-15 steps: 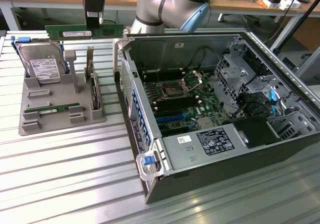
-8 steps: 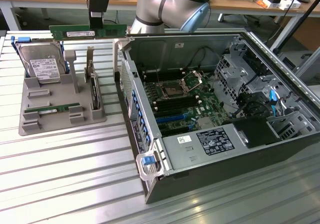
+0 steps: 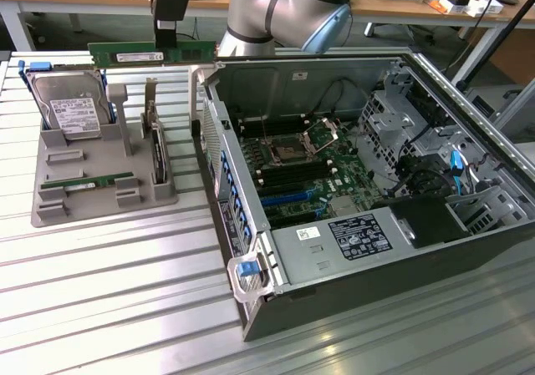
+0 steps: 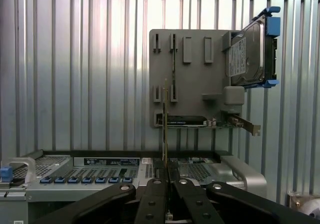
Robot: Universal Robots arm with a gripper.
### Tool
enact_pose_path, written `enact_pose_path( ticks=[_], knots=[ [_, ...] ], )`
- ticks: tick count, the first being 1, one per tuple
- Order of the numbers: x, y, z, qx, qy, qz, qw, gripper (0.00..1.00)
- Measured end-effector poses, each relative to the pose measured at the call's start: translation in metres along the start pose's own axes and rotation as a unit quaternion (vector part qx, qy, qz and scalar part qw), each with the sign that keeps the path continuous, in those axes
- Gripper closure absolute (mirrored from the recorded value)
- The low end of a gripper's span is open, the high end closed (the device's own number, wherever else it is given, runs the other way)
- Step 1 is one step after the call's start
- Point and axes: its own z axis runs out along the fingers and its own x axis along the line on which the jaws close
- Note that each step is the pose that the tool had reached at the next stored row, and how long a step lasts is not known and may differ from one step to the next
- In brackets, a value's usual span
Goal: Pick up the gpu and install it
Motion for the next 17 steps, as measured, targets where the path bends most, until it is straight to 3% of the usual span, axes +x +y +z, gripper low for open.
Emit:
enact_pose_path(
  ticks=[17],
  knots=[
    [0.0002, -0.0105, 0.0007, 0.0, 0.0, 0.0, 1.0, 0.88]
  ],
)
